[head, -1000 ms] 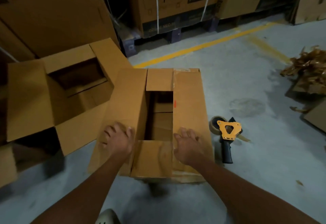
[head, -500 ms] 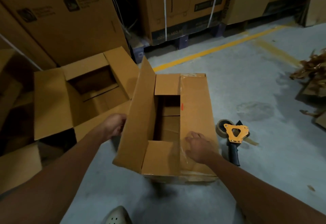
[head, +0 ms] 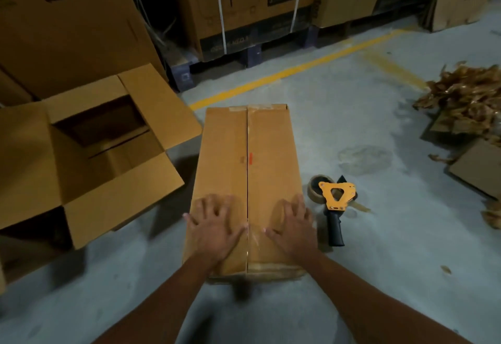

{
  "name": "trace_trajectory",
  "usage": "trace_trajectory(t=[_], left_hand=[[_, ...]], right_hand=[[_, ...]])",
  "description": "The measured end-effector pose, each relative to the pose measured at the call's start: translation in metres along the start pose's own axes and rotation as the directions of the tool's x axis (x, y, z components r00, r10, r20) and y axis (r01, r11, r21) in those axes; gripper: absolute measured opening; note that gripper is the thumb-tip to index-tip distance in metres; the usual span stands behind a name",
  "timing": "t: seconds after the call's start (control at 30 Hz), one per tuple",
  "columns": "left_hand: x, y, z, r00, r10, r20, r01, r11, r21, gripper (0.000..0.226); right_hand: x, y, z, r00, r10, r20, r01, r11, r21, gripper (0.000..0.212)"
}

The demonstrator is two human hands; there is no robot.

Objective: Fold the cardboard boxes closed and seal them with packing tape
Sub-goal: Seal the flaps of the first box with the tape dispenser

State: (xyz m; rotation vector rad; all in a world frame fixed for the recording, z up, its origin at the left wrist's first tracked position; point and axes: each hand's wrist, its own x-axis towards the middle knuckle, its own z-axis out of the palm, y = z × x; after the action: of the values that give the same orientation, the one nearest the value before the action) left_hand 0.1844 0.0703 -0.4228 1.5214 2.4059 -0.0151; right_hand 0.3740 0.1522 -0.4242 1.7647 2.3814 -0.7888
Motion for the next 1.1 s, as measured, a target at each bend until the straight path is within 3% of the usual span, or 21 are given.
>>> trace_trajectory(t=[0.1,0.2,0.33,0.43,0.5,0.57,0.67,0.8,0.9,1.1], left_hand=[[0.003,-0.009,-0.002,0.974,-0.219,0.053,0.224,0.965,-0.139,0.104],[-0.004,0.009,-0.007,0.969,-0.237,0.064,0.245,0.952,-0.182,0.109],[-0.030,0.053,0.009,0.957,-0.270,0.107,0.281,0.953,-0.112,0.105],[-0.025,0.068,0.022,0.979,-0.199,0.055,0.200,0.979,-0.026,0.099],[-0.009,0.072,0.028,0.999,-0.035,-0.017,0.035,0.999,0.008,0.094],[0.013,0.079,0.029,0.995,0.090,-0.049,-0.088,0.996,0.031,0.092],[0.053,0.084,0.023,0.989,0.136,-0.061,-0.136,0.991,0.007,0.095],[0.103,0.085,0.019,0.978,0.188,-0.090,-0.184,0.982,0.051,0.087],[0.133,0.096,0.017,0.979,0.161,-0.122,-0.155,0.986,0.056,0.083],[0.149,0.103,0.024,0.976,0.137,-0.171,-0.128,0.990,0.061,0.085]], right_hand=[[0.002,-0.002,0.006,0.996,0.024,-0.091,-0.020,0.999,0.043,0.092],[0.005,0.004,0.001,0.985,0.097,-0.139,-0.084,0.991,0.101,0.087],[-0.006,0.030,-0.012,0.971,0.132,-0.201,-0.126,0.991,0.042,0.076],[-0.007,0.047,-0.019,0.959,0.124,-0.257,-0.095,0.988,0.123,0.064],[0.000,0.058,-0.023,0.935,0.193,-0.298,-0.089,0.940,0.329,0.048],[0.011,0.071,-0.028,0.885,0.347,-0.310,-0.122,0.816,0.565,0.032],[0.032,0.100,-0.024,0.836,0.503,-0.220,-0.253,0.708,0.659,0.037],[0.062,0.138,-0.001,0.894,0.448,-0.022,-0.380,0.783,0.493,0.033],[0.090,0.155,0.016,0.894,0.440,0.085,-0.431,0.793,0.431,0.028],[0.131,0.173,0.044,0.858,0.498,0.131,-0.507,0.775,0.376,0.011]])
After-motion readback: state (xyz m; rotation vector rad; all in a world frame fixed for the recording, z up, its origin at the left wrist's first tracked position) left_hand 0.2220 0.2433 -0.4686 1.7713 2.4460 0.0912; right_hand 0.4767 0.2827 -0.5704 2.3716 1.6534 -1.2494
